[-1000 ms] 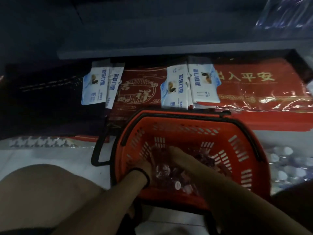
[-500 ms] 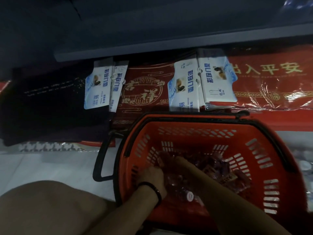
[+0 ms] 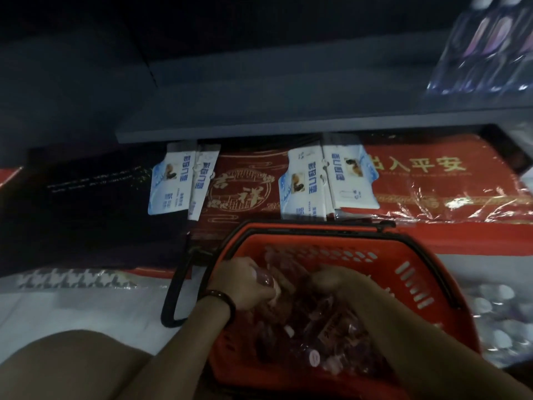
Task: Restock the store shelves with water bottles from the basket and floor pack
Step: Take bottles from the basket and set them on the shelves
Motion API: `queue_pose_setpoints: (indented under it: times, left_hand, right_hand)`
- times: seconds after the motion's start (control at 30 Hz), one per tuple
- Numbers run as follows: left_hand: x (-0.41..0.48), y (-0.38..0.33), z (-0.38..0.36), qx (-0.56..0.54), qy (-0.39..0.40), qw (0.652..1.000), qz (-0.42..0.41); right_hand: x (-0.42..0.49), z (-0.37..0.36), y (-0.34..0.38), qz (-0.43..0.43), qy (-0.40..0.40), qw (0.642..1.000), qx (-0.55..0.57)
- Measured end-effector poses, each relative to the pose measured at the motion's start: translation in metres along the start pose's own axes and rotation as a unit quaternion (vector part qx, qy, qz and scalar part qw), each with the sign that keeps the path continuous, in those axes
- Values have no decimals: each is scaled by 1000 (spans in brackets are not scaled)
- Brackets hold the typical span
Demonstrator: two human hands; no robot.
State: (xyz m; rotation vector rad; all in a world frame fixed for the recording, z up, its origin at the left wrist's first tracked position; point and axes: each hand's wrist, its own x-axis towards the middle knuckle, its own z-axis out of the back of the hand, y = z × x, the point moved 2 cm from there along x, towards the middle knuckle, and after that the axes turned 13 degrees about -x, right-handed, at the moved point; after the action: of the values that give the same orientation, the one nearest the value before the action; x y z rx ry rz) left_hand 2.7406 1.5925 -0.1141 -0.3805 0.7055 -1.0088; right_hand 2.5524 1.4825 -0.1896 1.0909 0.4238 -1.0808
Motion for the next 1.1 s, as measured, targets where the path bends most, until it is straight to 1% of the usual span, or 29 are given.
queue_pose_setpoints:
  times: [0.03,0.07,0.13,0.2,0.23,0.27,0.33,0.37,0.4,0.43,0.53,0.6,0.63,0.7,0.77,0.87,0.93,1.03,1.1]
  left_hand:
    - [-4,-8,10,-2,-12,1000,-25]
    - [-7,-15,21,-29,-25,998,-40]
    - [-15,-27,40,-151,-39,985,-68]
    - [-20,-39,50,-285,-43,953,-94]
    - [-21,-47,51,-368,-43,924,-98]
    - [-20,-54,48,-456,-39,884,-91]
    - [-18,-69,35,-603,-9,797,-38]
    - [-18,-76,28,-649,15,760,-5]
    - [-16,-81,20,-674,32,738,24]
    - [-17,-86,15,-678,45,733,38]
    - [-16,-93,7,-641,32,764,66]
    - [-14,-94,9,-637,47,763,94]
    - [-15,-96,14,-638,75,761,91]
    - [-17,-101,26,-632,127,761,70]
    - [-20,-102,38,-609,162,776,39]
    - [-35,-102,59,-560,208,800,-60]
    - [-41,-102,65,-550,201,805,-92]
    - [-56,-114,58,-580,182,785,-115]
    - [-70,-125,58,-584,156,786,-127]
  right_hand:
    - [-13,10,2,5,8,1000,14]
    - [-25,21,5,20,3,1000,20]
    - [-59,43,11,54,-5,998,38]
    - [-87,56,17,105,-2,987,124]
    - [-97,61,17,130,-9,975,178]
    - [-105,63,18,150,-19,963,223]
    - [-112,63,22,184,-54,923,334]
    - [-117,60,26,186,-76,906,372]
    - [-120,55,30,192,-96,894,394]
    - [-123,52,36,201,-106,885,406]
    - [-128,49,44,210,-153,887,383]
    - [-134,52,46,210,-147,890,376]
    - [-138,55,44,214,-139,891,377]
    - [-144,61,42,222,-132,889,377]
    - [-153,67,43,248,-125,886,370]
    - [-168,73,46,266,-128,879,374]
    - [-177,71,50,276,-135,872,381]
    - [-195,65,58,303,-151,861,379]
    - [-204,65,61,310,-175,853,381]
